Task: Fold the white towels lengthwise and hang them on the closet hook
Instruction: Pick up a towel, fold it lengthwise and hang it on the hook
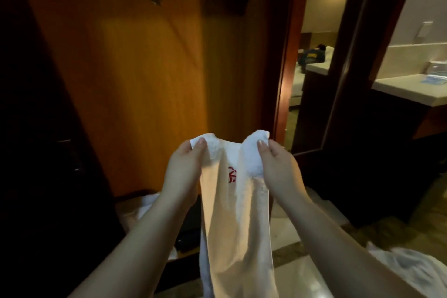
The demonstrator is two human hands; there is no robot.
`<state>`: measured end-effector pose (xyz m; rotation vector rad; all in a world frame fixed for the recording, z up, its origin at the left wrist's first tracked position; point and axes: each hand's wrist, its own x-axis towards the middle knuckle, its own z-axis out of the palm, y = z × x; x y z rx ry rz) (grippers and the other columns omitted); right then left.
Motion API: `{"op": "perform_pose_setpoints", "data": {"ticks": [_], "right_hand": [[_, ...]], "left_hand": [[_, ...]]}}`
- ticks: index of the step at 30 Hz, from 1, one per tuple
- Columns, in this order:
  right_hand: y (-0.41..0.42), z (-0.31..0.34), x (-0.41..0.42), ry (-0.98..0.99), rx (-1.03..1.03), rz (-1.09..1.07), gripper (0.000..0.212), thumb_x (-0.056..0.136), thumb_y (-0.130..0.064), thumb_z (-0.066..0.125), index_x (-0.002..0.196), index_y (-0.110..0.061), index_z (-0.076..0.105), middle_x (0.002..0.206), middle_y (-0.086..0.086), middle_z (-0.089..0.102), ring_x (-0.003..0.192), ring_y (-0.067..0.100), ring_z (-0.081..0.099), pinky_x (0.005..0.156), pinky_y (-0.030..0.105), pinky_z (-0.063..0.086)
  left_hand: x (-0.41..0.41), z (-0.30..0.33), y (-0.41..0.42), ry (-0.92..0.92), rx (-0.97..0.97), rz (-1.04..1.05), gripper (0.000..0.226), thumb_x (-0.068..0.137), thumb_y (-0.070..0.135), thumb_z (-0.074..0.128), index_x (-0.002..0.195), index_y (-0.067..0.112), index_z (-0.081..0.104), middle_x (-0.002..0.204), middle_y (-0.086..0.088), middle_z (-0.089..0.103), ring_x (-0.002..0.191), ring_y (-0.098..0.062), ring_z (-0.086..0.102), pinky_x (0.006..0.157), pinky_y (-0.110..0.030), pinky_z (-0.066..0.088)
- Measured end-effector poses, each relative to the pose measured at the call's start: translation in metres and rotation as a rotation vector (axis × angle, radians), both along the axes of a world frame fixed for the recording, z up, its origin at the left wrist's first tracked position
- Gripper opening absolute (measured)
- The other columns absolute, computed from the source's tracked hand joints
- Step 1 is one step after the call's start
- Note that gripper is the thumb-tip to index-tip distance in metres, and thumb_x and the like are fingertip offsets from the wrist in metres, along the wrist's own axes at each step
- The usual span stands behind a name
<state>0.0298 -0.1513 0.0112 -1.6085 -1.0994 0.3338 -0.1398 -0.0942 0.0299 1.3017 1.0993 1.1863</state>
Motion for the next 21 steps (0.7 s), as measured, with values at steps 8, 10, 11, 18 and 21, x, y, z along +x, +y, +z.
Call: {"op": "perform_pose_setpoints", "data": {"ticks": [8, 10, 11, 18, 21], "right_hand": [[-0.005, 0.013, -0.169, -0.018, 0.126, 0.286, 0.029, 0.105, -0.035, 0.048, 0.085, -0.024, 0.067, 0.070, 0.002, 0.065, 0.058, 0.014, 0.058, 0.048, 0.021, 0.042], [-0.004, 0.013, -0.202, -0.047, 0.138, 0.305, 0.027, 0.105, -0.031, 0.049, 0.089, -0.020, 0.067, 0.072, 0.006, 0.066, 0.063, 0.020, 0.062, 0.053, 0.029, 0.047], [-0.004, 0.013, -0.216, -0.062, 0.144, 0.307, 0.026, 0.105, -0.029, 0.049, 0.089, -0.019, 0.067, 0.072, 0.007, 0.065, 0.063, 0.021, 0.061, 0.054, 0.033, 0.048], [-0.003, 0.009, -0.283, -0.170, 0.163, 0.329, 0.027, 0.103, -0.042, 0.044, 0.091, -0.026, 0.063, 0.070, 0.001, 0.063, 0.061, 0.015, 0.060, 0.055, 0.034, 0.047], [-0.003, 0.013, -0.297, -0.278, 0.121, 0.362, 0.027, 0.093, -0.056, 0.048, 0.103, -0.034, 0.059, 0.081, -0.009, 0.066, 0.075, 0.004, 0.064, 0.064, 0.026, 0.052]], "left_hand": [[-0.127, 0.013, -0.033, -0.048, 0.101, -0.055, 0.018, 0.099, 0.041, 0.056, 0.093, 0.041, 0.073, 0.092, 0.009, 0.075, 0.084, -0.008, 0.072, 0.080, -0.046, 0.061], [-0.159, 0.012, -0.037, -0.077, 0.095, -0.075, 0.019, 0.099, 0.038, 0.057, 0.094, 0.037, 0.075, 0.095, 0.003, 0.076, 0.090, -0.013, 0.073, 0.085, -0.046, 0.060], [-0.172, 0.012, -0.039, -0.079, 0.098, -0.081, 0.019, 0.099, 0.038, 0.057, 0.097, 0.034, 0.075, 0.096, 0.003, 0.076, 0.093, -0.013, 0.073, 0.087, -0.043, 0.059], [-0.241, 0.017, -0.037, -0.016, 0.034, -0.299, 0.064, 0.090, 0.075, 0.031, 0.116, 0.033, 0.073, 0.113, 0.005, 0.074, 0.114, -0.010, 0.066, 0.102, -0.039, 0.046], [-0.261, 0.019, -0.035, 0.031, 0.063, -0.338, 0.071, 0.087, 0.076, 0.022, 0.125, 0.037, 0.068, 0.121, 0.013, 0.070, 0.121, -0.004, 0.060, 0.104, -0.033, 0.044]]}}
